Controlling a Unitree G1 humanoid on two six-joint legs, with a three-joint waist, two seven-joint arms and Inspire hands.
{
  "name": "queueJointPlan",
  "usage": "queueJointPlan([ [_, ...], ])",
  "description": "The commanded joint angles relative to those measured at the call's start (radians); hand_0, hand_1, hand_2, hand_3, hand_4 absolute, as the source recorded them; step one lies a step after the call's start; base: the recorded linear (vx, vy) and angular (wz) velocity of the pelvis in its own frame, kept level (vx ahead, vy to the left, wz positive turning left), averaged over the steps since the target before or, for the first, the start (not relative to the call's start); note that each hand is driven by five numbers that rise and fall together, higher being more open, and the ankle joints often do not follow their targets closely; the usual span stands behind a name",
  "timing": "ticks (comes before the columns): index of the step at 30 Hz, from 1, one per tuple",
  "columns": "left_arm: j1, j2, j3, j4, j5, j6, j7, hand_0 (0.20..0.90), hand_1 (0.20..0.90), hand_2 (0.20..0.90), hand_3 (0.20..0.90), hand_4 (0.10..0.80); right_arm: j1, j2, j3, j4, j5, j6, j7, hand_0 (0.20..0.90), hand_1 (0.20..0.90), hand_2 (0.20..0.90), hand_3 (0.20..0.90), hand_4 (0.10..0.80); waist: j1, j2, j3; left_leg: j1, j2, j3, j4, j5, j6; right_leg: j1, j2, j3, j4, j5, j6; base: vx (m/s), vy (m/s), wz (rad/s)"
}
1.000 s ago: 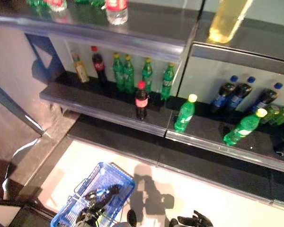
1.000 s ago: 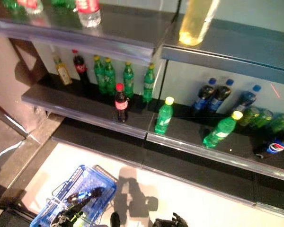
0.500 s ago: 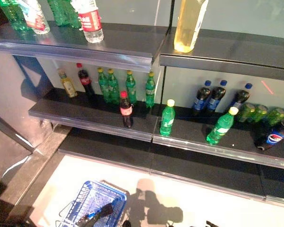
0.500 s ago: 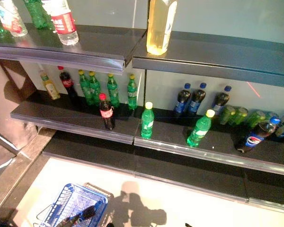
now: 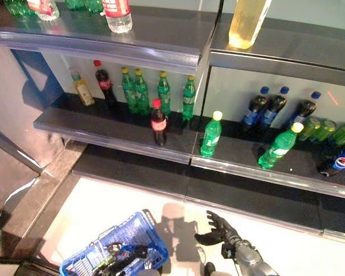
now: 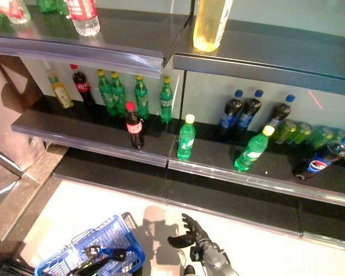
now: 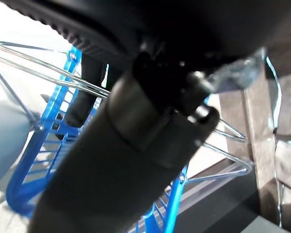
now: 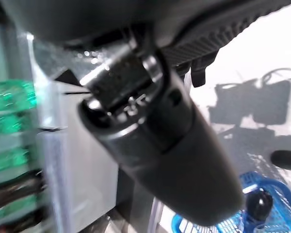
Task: Pick up the drink and place into the basket.
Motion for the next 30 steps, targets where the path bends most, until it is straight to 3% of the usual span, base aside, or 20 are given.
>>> queueJointPlan([
  [1, 0.025, -0.012, 0.003, -0.062, -0.004, -0.045, -0.021, 0.300, 0.300, 0.300, 0.200, 0.100, -0.029, -0.044, -0.058, -0.207, -0.022, -0.084, -0.033, 0.900, 0.900, 0.900, 0.900, 0.800, -0.009, -0.039, -0.031, -0.014, 0.035, -0.010, 0.094, -0.070, -0.005, -0.043, -0.023, -0.006, 0.057, 0.036, -0.006, 0.060, -0.034, 0.02],
  [6, 0.054, -0.033, 0.033, -0.067, 0.004, -0.060, -0.021, 0.300, 0.300, 0.300, 0.200, 0.100, -0.010, -0.112, -0.173, -0.492, -0.028, -0.142, -0.066, 0.900, 0.900, 0.900, 0.900, 0.800, -0.029, -0.034, -0.057, 0.016, 0.050, 0.005, 0.055, -0.063, -0.012, -0.031, -0.019, -0.009, 0.045, 0.029, -0.002, 0.014, -0.005, 0.00],
  [14, 0.046, -0.040, 0.056, -0.052, 0.017, -0.065, -0.039, 0.300, 0.300, 0.300, 0.200, 0.100, -0.133, -0.177, -0.274, -0.664, -0.050, -0.263, -0.171, 0.900, 0.900, 0.900, 0.900, 0.800, -0.017, -0.023, -0.061, 0.021, 0.057, 0.014, 0.070, -0.073, -0.014, -0.025, -0.023, -0.021, 0.062, 0.011, -0.005, 0.001, 0.006, -0.01],
  [24, 0.029, -0.042, 0.055, 0.026, 0.033, -0.073, -0.061, 0.300, 0.300, 0.300, 0.200, 0.100, -0.268, -0.157, -0.287, -0.638, -0.001, -0.204, -0.318, 0.900, 0.900, 0.900, 0.900, 0.800, 0.020, -0.021, -0.069, 0.021, 0.056, 0.001, 0.082, -0.079, -0.018, -0.012, -0.031, -0.045, 0.075, -0.002, -0.008, 0.042, 0.018, 0.03],
  [30, 0.014, -0.042, 0.037, 0.016, 0.041, -0.064, -0.051, 0.300, 0.300, 0.300, 0.200, 0.100, -0.296, -0.110, -0.266, -0.551, -0.011, -0.196, -0.437, 0.900, 0.900, 0.900, 0.900, 0.800, 0.041, -0.016, -0.030, -0.025, 0.054, -0.019, 0.144, -0.082, -0.019, -0.037, -0.034, -0.064, 0.129, -0.019, -0.022, -0.003, 0.008, 0.11],
])
